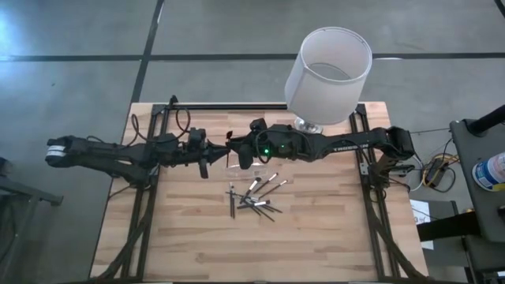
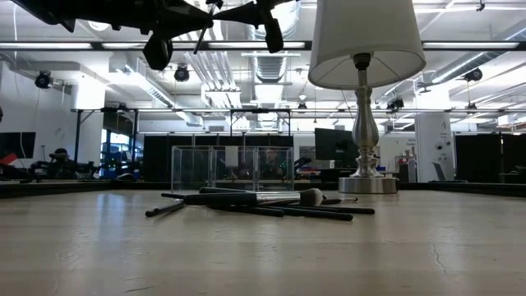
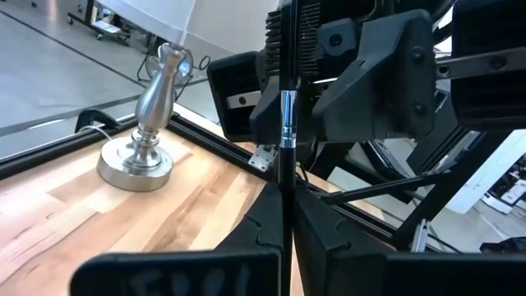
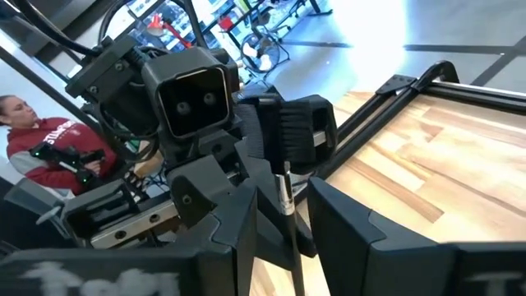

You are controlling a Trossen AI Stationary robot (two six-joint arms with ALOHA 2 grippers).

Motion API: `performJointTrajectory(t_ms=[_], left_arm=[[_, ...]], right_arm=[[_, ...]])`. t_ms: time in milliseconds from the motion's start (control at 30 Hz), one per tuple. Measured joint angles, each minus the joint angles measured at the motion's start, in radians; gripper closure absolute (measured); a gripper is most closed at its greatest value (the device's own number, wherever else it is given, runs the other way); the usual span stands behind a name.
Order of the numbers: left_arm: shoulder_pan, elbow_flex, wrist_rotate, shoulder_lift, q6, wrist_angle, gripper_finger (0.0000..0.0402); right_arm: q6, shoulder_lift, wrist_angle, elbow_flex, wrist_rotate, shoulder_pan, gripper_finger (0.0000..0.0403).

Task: Put items in baskets/containers
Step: Put the brow brush into the transparent organizer

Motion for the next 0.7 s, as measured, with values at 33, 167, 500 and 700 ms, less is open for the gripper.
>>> performJointTrajectory(t_ms=[33,167,500,700], left_arm=[[0.000,0.000,0.000,0.000,-0.002,0.003,0.0393],[0.000,0.000,0.006,0.002,-0.011,0.006,0.0393],[0.000,0.000,0.006,0.029,-0.024,0.047,0.0392],[0.000,0.000,0.012,0.030,-0.023,0.043,0.0379]], right_arm=[[0.000,0.000,0.000,0.000,0.003,0.000,0.0314],[-0.005,0.000,0.002,0.000,0.031,-0.001,0.0343],[0.002,0.000,0.008,-0.001,0.032,-0.003,0.0375],[-0.001,0.000,-0.007,-0.002,0.033,-0.003,0.0388]])
